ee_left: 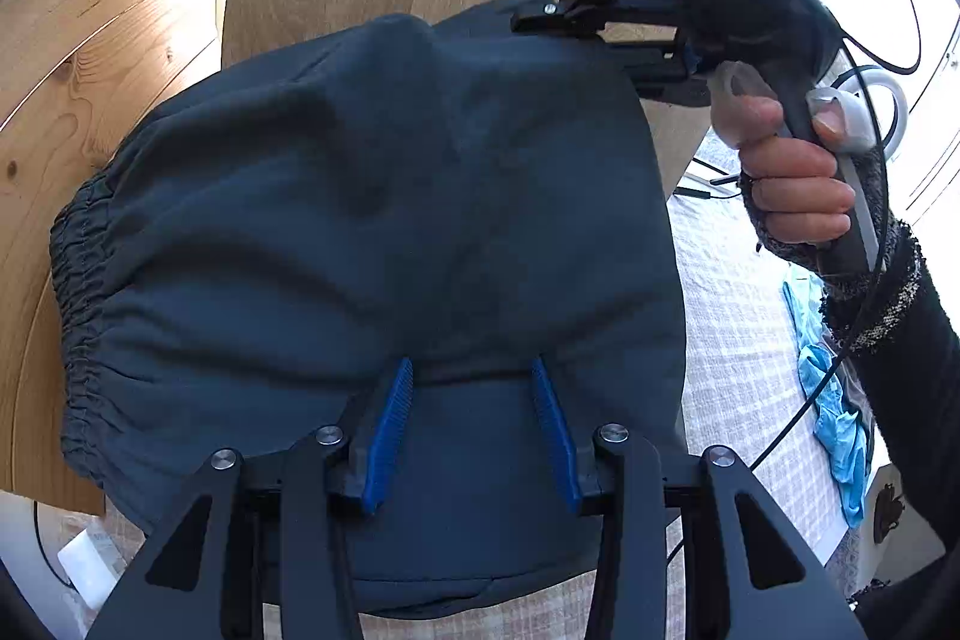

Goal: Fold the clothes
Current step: 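Carry the folded trousers with both grippers to the stack of clothes, then lower the trousers onto the clothes stack with both grippers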

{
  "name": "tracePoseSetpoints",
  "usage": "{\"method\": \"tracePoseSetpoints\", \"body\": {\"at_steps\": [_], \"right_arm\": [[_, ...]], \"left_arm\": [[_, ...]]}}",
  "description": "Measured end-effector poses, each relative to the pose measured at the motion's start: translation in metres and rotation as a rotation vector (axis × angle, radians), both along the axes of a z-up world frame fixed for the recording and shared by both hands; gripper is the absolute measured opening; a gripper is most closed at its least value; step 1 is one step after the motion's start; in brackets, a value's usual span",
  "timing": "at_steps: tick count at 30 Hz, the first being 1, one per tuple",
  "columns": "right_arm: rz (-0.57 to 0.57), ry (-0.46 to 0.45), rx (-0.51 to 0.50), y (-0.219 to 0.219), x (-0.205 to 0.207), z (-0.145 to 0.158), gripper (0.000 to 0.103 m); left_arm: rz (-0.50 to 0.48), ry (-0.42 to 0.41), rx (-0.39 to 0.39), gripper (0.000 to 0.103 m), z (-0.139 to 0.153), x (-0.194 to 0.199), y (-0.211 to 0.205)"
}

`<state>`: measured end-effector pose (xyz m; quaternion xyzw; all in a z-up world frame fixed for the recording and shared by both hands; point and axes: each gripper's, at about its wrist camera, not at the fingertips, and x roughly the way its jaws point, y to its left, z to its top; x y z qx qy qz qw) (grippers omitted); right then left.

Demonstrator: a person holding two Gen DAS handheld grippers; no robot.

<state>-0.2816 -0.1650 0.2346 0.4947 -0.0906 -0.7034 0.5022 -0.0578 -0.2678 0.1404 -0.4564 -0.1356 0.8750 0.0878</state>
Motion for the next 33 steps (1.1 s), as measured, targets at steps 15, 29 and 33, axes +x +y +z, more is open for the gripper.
{"method": "tracePoseSetpoints", "body": {"at_steps": [15, 29, 33], "right_arm": [[-0.221, 0.316, 0.275, 0.059, -0.017, -0.006, 0.017], [-0.099, 0.427, 0.46, -0.026, 0.0, -0.049, 0.018], [-0.138, 0.421, 0.382, -0.002, 0.014, -0.028, 0.018]], "left_arm": [[0.044, 0.126, 0.015, 0.043, 0.055, 0.01, -0.053], [0.245, 0.044, -0.111, 0.041, 0.026, -0.08, -0.12], [0.269, 0.175, -0.099, 0.041, 0.065, -0.025, -0.111]]}}
